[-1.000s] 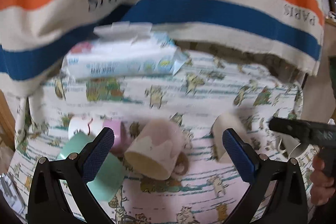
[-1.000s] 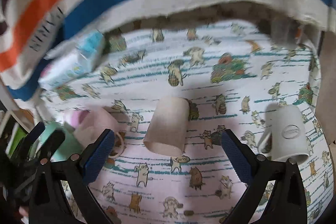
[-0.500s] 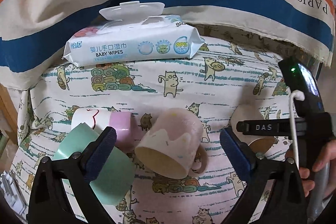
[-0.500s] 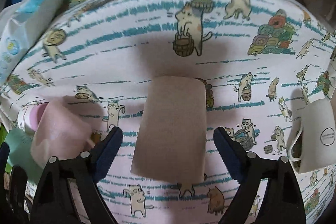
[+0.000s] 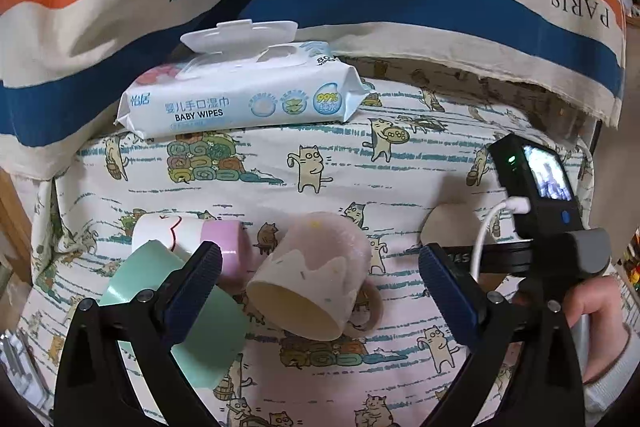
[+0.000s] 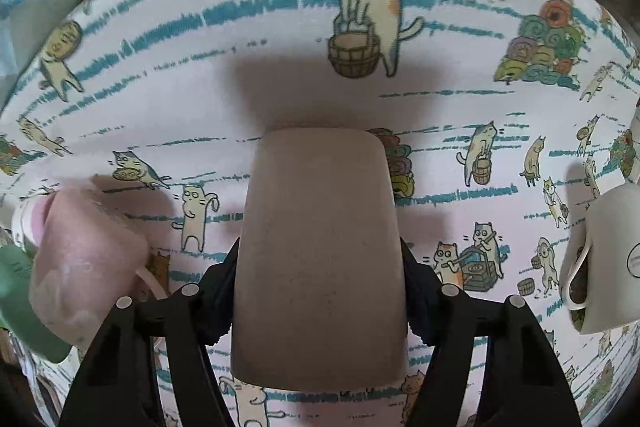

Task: Flip cup upside down
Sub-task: 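Lift the beige cup with the right tool toward the left tool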

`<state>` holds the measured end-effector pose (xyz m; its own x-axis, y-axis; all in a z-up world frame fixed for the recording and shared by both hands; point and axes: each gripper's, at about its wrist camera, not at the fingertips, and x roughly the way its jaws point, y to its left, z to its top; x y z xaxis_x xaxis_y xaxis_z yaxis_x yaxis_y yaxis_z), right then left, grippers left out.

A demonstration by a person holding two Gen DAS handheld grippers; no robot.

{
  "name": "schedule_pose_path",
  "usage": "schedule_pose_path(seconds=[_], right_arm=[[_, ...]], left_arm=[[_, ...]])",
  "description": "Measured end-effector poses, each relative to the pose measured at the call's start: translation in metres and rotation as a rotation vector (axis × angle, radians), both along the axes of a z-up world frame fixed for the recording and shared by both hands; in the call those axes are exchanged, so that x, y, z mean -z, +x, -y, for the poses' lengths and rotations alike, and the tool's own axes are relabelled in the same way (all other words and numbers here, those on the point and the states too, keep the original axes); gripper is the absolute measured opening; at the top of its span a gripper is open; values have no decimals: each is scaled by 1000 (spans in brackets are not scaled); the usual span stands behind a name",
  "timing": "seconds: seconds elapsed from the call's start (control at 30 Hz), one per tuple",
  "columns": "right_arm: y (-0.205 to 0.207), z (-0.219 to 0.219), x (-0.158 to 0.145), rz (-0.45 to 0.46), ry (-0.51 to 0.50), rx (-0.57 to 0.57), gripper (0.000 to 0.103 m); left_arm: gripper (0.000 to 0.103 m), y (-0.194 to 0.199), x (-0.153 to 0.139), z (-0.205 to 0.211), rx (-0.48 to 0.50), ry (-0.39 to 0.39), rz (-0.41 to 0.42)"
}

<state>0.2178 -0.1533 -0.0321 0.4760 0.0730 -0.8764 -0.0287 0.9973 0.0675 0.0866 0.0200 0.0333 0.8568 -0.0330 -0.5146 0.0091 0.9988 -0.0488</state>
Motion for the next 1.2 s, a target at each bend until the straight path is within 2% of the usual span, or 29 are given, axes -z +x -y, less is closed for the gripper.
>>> schedule_pose_path(seconds=[0.07,0.3,0.37,0.43,0.57,0.63,0.8,1.2], right_arm=[[-16,3,-13,44,-9,-26,70],[-80,18,-64,141,40,-109,70],[-99,31,-63,167,56,-112,70],[-108,36,-78,173,82,-108,70],[-132,46,-67,162,100,-111,70],[-143,44,-56,144,93,-124,70],[-163,38,-26,115,88,-166,70],[-175,24,-7,135,29,-200,70]], left_arm=[[98,-2,-3,1,3,8,1],[98,-26,-29,-3,33,-34,38],[98,-38,-36,0,52,-39,52],[98,-55,-43,3,44,-40,80],[98,-86,-49,2,6,-40,113],[98,-94,-47,-2,-1,-50,104],[98,-100,-32,-6,-7,-68,46],[98,-102,-8,-4,-43,-22,-9]])
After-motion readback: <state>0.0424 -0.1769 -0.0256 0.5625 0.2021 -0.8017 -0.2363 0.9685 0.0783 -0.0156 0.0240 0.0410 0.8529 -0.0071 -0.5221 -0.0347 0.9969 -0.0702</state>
